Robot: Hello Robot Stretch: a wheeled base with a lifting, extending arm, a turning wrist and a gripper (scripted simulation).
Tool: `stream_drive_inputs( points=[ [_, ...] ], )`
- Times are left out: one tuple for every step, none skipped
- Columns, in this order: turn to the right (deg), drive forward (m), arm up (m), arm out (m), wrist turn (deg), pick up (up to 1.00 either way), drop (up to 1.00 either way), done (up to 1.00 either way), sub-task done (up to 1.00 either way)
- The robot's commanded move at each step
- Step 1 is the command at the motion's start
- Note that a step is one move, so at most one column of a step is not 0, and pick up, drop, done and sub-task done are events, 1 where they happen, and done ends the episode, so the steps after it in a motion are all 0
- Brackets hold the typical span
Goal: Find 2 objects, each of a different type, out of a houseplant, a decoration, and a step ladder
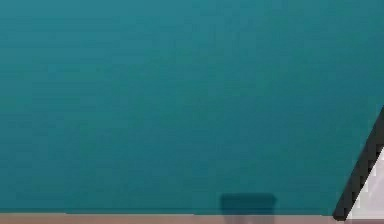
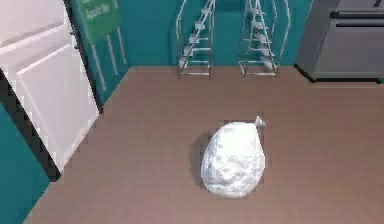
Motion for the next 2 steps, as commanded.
stream_drive_inputs(
  points=[
    [-36.0,0.0,0.0,0.0,0.0,0.0,0.0,0.0,0.0],
    [-3.0,0.0,0.0,0.0,0.0,0.0,0.0,0.0,0.0]
  ],
)
